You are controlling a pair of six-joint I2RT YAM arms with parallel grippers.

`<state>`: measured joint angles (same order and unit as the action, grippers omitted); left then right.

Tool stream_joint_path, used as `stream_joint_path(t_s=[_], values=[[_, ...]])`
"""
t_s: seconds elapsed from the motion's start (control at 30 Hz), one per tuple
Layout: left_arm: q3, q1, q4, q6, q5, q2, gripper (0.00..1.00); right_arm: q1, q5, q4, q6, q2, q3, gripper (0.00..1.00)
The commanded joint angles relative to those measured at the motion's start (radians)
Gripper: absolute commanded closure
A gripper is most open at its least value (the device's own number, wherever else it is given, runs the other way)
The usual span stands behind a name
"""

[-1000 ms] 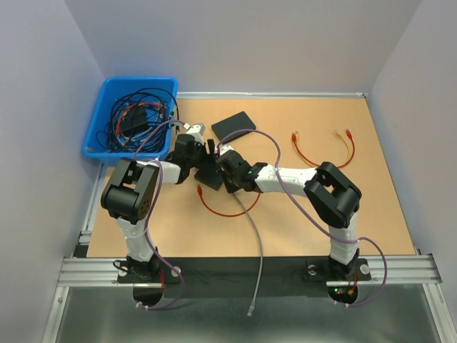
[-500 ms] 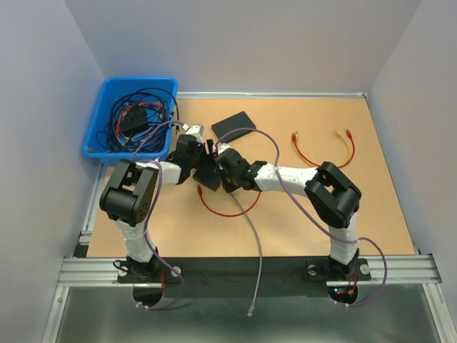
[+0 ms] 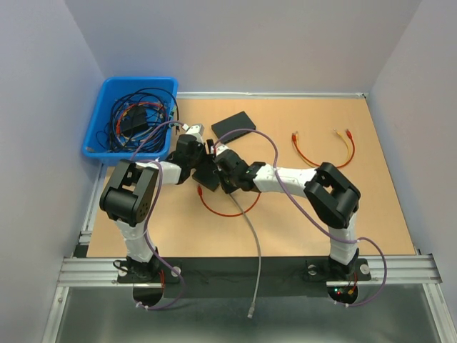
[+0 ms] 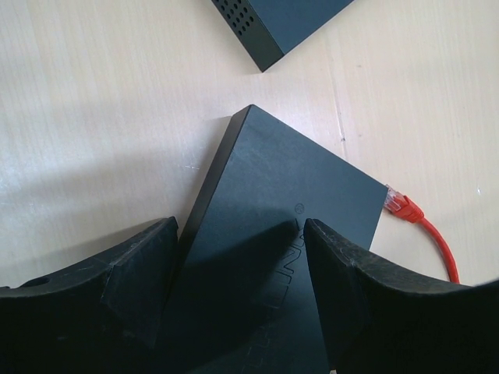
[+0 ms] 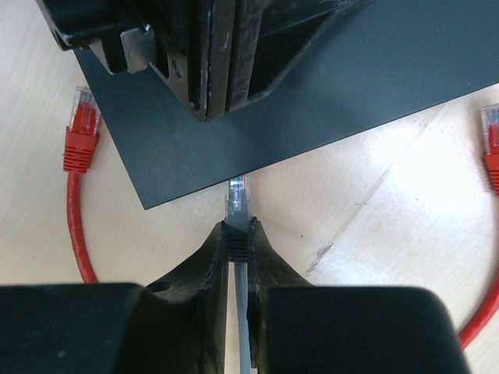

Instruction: Insert the plug into the switch port

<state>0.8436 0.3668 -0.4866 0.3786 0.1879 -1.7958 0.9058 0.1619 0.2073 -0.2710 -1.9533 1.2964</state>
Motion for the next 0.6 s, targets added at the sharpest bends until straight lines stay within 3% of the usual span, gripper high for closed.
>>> stream_joint_path(t_s=[0.0, 0.33, 0.57], values=[[-0.023, 0.012, 0.125, 0.005, 0.057, -0.034, 0.22, 0.010, 0.045, -0.046, 0.062, -0.019, 0.081, 1.00], [-0.049, 0.014, 0.102, 0.026, 0.113, -0.059, 0.22, 0.010, 0.009, -0.141, 0.139, -0.030, 0.100, 1.00], [-0.040, 0.012, 0.100, 0.026, 0.124, -0.080, 0.22, 0.010, -0.062, -0.253, 0.187, 0.031, 0.005, 1.00]])
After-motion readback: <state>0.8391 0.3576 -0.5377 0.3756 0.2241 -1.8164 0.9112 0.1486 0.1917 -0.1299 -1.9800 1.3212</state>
